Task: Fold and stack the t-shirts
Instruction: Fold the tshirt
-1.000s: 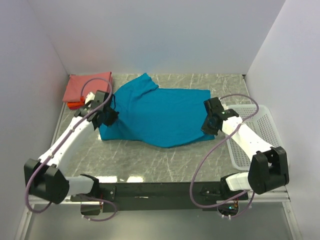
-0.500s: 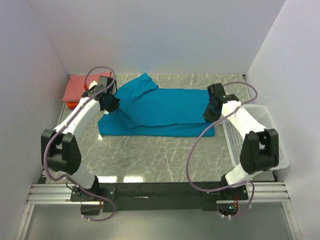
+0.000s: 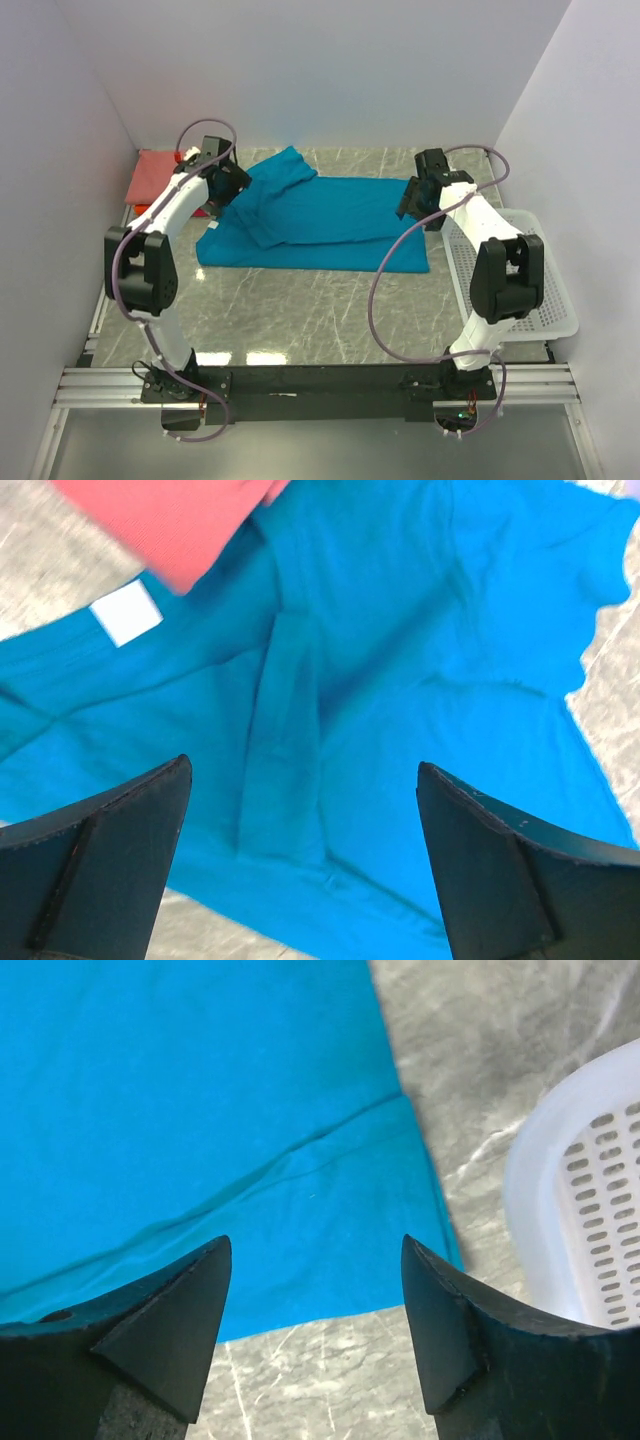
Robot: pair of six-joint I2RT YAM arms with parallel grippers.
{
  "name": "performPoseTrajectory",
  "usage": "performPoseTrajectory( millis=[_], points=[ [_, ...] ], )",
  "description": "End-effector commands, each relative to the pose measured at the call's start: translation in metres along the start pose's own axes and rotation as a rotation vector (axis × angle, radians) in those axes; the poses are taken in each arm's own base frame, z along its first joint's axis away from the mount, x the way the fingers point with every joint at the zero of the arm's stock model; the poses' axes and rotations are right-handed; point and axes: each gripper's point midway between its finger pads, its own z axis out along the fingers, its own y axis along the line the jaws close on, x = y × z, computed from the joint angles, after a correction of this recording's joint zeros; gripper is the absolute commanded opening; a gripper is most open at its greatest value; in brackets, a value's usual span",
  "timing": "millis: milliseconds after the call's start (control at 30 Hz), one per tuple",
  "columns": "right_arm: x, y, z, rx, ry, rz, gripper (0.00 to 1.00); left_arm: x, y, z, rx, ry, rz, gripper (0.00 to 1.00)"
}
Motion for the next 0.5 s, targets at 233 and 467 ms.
performPoseTrajectory(
  millis=[233,467],
  points=[
    [0.046,0.050,-0.008,-0.187,-0.007,-0.138,0.76,0.039,0.036,-0.005,0.068,0.058,0.051,0.99],
    [0.073,0.048,0.029,-0.165,0.069,-0.126,0.76,0.067,0.055,0.035,-0.006,0.142,0.074,0.99]
  ],
)
